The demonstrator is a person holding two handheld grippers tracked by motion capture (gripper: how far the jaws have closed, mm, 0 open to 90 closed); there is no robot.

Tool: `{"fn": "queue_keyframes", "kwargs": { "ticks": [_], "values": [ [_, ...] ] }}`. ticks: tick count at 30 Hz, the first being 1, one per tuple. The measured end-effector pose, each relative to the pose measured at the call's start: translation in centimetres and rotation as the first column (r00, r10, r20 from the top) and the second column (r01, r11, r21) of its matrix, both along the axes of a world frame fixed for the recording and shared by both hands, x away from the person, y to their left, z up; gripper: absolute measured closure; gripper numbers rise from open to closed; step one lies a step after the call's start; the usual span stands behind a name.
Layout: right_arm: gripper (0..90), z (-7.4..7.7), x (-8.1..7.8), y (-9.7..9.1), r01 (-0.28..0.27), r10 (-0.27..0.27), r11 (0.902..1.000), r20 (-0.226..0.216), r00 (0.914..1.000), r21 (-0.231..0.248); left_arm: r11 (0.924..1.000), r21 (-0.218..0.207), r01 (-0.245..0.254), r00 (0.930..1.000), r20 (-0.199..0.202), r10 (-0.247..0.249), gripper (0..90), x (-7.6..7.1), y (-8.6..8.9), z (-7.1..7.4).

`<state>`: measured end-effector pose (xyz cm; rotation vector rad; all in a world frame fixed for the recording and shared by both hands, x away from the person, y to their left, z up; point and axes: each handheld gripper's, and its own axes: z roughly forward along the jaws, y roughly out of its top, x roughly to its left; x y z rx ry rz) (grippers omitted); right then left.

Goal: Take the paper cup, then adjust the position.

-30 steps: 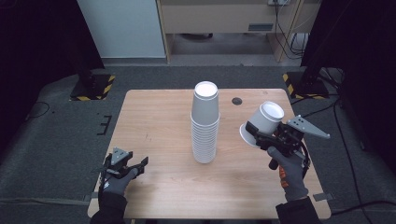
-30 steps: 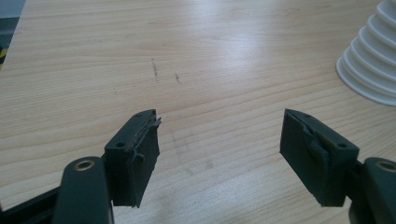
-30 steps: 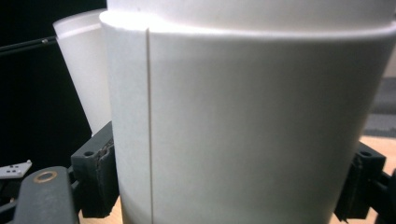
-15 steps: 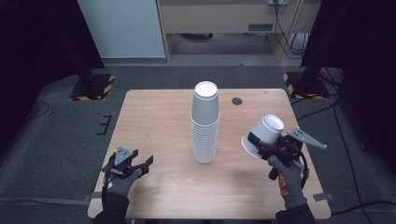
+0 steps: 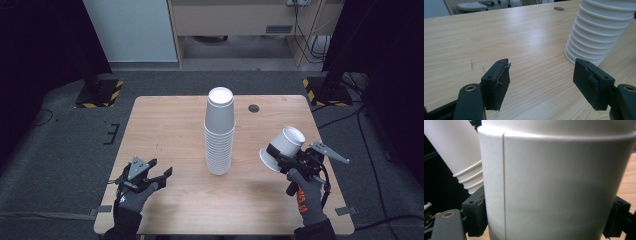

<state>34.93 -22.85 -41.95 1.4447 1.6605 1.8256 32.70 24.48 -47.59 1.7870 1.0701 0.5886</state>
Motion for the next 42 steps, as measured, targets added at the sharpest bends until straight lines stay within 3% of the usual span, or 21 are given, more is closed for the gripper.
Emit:
{"fn": "queue_keyframes", "kwargs": {
  "ticks": [12, 16, 21, 33, 42],
  "values": [
    [15.8, -0.2, -0.4, -1.0, 0.028, -0.027, 0.9973, -0.018, 0.9995, 0.068, 0.9949, -0.019, 0.099, 0.9942, 0.043, -0.098, 31.4, -0.6, -3.5, 0.9],
    [15.8, -0.5, -0.4, -1.1, 0.040, -0.038, 0.9966, -0.021, 0.9990, 0.072, 0.9919, -0.032, 0.123, 0.9911, 0.055, -0.121, 32.0, -0.7, -4.6, 1.1],
    [15.8, -0.7, -0.4, -1.0, 0.034, -0.030, 0.9939, -0.037, 0.9989, 0.105, 0.9868, -0.039, 0.157, 0.9854, 0.072, -0.154, 32.7, -0.9, -5.9, 1.4],
    [15.8, -0.6, -0.8, -0.2, 0.004, 0.000, 0.9928, -0.032, 0.9995, 0.120, 0.9724, -0.017, 0.233, 0.9663, 0.117, -0.229, 35.4, -1.1, -9.0, 1.7],
    [15.8, -0.7, -0.9, 0.2, -0.008, 0.013, 0.9924, -0.043, 0.9990, 0.123, 0.9644, -0.014, 0.264, 0.9581, 0.119, -0.261, 35.8, -1.1, -10.5, 1.9]
  ]
}}
